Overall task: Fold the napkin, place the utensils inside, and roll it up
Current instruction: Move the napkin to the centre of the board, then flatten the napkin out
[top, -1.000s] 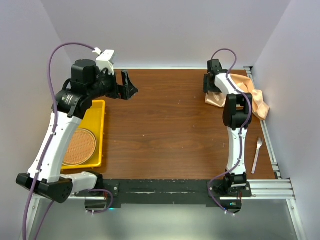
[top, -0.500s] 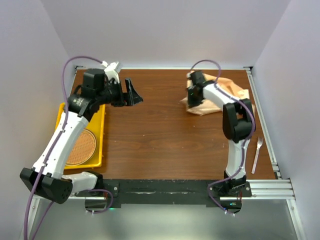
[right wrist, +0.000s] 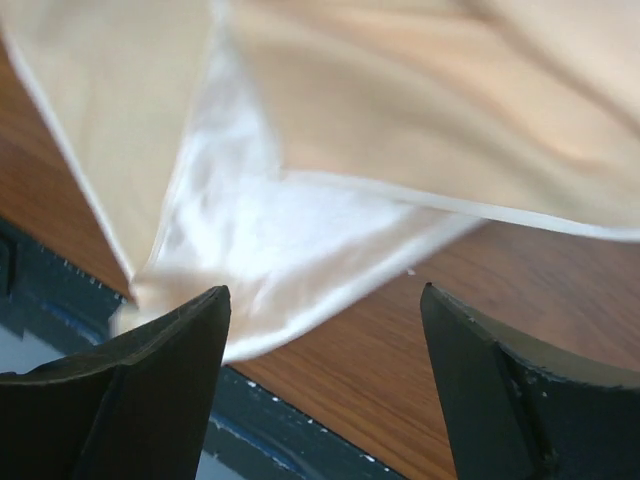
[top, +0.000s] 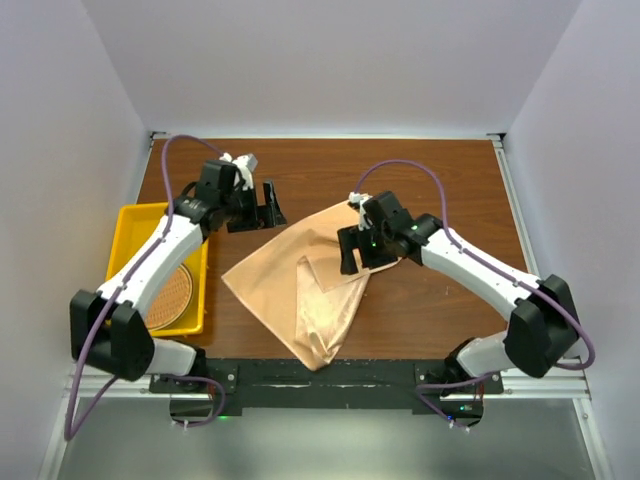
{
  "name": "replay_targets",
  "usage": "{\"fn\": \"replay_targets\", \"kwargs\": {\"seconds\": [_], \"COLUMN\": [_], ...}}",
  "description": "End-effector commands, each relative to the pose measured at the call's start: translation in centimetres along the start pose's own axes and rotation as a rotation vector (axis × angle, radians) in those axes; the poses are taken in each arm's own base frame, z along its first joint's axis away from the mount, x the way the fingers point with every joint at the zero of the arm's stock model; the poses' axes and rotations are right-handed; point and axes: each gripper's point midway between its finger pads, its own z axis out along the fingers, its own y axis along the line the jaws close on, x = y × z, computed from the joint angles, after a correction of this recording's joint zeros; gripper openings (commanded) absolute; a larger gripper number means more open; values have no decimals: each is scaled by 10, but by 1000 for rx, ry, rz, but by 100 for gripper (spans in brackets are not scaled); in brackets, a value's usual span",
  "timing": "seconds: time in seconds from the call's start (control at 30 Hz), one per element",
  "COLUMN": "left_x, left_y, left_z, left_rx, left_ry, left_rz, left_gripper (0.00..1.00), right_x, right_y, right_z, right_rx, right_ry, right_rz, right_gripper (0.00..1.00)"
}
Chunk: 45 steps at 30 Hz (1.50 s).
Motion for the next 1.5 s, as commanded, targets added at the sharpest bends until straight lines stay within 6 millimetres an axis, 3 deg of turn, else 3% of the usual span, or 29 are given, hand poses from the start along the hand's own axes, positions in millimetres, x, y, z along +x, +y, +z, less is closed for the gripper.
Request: {"fn": "replay_targets", "kwargs": {"seconds": [0.0, 0.1, 0.27, 0.43, 0.53, 0.8, 0.87, 0.97, 1.0, 1.03, 1.07, 1.13, 1.17, 1.2, 1.23, 1.27, 1.3, 1.37, 1.43, 1.47], "left_x": [14, 33, 60, 67, 68, 74, 73, 72, 71, 70, 69, 69, 70, 70, 70, 71, 71, 70, 66, 64], "left_y": [33, 44, 53, 33, 27, 36, 37, 37, 36, 36, 36, 36, 36, 35, 37, 39, 41, 47, 57, 59], "left_z": [27, 35, 36, 41, 38, 29, 27, 26, 26, 25, 25, 24, 24, 24, 24, 23, 22, 20, 18, 18], "left_rx": [-153, -223, -246, -120, -86, -126, -134, -138, -136, -137, -137, -145, -149, -152, -166, -179, -191, -228, -286, -297], "left_ry": [94, 156, 185, 181, 169, 200, 202, 202, 202, 199, 193, 192, 195, 191, 189, 192, 191, 179, 157, 152], "left_rz": [114, 162, 157, 115, 114, 150, 154, 162, 164, 163, 160, 139, 127, 105, 93, 84, 75, 73, 74, 72], "left_gripper": [93, 94, 93, 87, 85, 88, 90, 90, 90, 90, 90, 91, 91, 92, 92, 92, 93, 93, 94, 94], "right_x": [-26, -42, -48, -47, -39, -32, -40, -61, -84, -87, -126, -156, -208, -227, -235, -271, -279, -279, -268, -249], "right_y": [-56, -84, -116, -149, -161, -184, -184, -186, -186, -192, -194, -206, -204, -203, -207, -197, -194, -187, -181, -172], "right_z": [-17, -15, 4, 14, 25, 55, 60, 74, 74, 88, 82, 94, 78, 75, 89, 64, 59, 49, 37, 25], "right_rx": [238, 227, 309, 316, 305, 361, 341, 317, 307, 310, 312, 337, 329, 321, 318, 287, 284, 291, 307, 319], "right_ry": [-58, -58, 30, 5, 45, 82, 78, 53, 10, 29, -52, -91, -213, -248, -239, -304, -307, -276, -245, -208], "right_rz": [148, 282, 359, 526, 553, 527, 514, 505, 496, 502, 489, 485, 455, 441, 433, 401, 394, 390, 374, 348], "right_gripper": [81, 81, 79, 74, 64, 46, 39, 21, 12, 0, 0, 0, 0, 0, 7, 35, 48, 63, 70, 72]}}
